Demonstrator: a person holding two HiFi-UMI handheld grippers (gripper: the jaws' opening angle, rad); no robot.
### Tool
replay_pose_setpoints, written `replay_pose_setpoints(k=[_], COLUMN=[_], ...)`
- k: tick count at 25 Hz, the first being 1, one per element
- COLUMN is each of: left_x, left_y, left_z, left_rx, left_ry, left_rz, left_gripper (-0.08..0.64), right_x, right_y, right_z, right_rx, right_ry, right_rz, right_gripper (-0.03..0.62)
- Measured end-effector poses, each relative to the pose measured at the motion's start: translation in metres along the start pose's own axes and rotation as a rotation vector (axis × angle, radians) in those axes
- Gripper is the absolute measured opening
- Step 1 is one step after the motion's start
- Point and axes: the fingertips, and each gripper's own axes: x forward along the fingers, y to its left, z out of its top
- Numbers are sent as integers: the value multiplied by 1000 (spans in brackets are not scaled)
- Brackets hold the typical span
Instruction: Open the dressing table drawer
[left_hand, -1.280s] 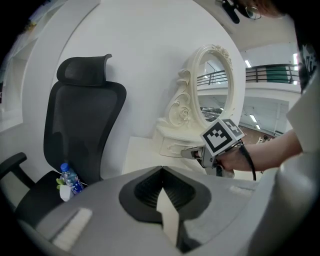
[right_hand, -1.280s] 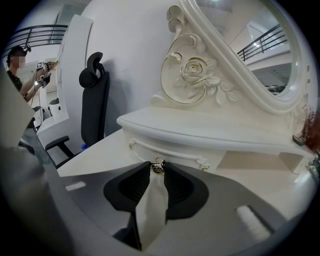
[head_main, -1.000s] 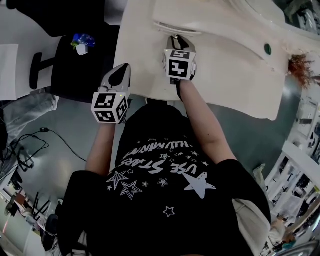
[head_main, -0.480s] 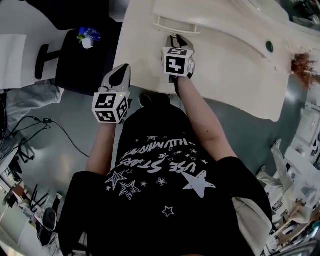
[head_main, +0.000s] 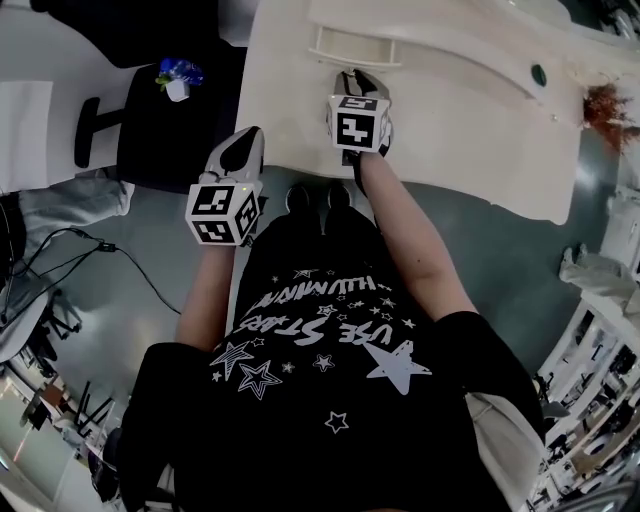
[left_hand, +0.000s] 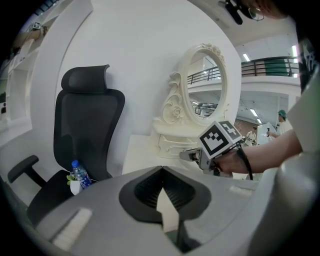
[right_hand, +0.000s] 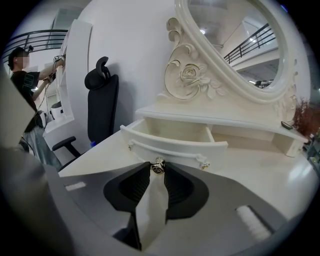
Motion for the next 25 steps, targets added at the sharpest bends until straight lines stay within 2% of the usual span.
replay_pose_setpoints(k=[17,20,25], left_x=[-9,-9,-5], left_y=[2,1,2], left_z=[-5,-4,-1], left_rx=[-2,6,30], left_ry=[-8,-8,-12], left_rz=[-49,-64,-104], left_gripper=[0,0,0], right_x=[-5,-10,-28], right_y=[0,3,-1], right_z=[-6,-4,-5], right_rx=[19,25,32], right_ry=[-8,-23,-44], right_rz=[0,24,2], right_gripper=[124,201,221])
